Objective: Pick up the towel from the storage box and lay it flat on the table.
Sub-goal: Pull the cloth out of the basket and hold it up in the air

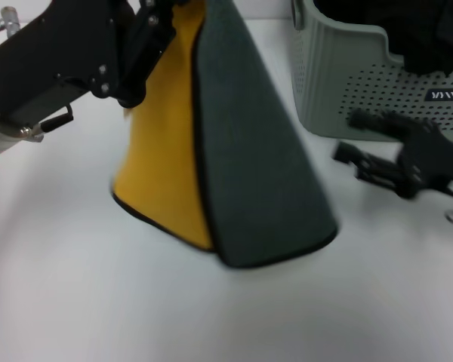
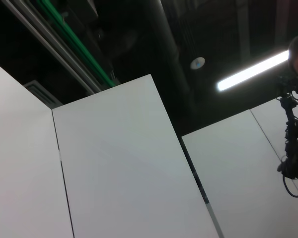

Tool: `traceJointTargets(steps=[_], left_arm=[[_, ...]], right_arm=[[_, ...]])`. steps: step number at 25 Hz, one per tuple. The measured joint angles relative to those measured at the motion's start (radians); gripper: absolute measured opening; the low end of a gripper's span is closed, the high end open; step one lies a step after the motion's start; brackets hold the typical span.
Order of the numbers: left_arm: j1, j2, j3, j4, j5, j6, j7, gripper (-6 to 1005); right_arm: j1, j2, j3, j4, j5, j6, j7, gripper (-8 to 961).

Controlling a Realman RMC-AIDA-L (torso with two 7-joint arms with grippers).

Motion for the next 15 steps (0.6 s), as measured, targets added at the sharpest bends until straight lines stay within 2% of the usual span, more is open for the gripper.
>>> traceJointTargets(steps=[6, 15], left_arm=[[0.002, -0.002, 0.003, -0.006, 0.019, 0.0, 0.001, 29], [0.014, -0.002, 0.004, -0.012, 0.032, 0.001, 0.002, 29]], right_arm=[[0.084, 0.0, -0.081, -0.011, 0.051, 0.118, -0.036, 639], [0.075, 0.0, -0.091, -0.096, 0.053, 0.116, -0.053, 637]])
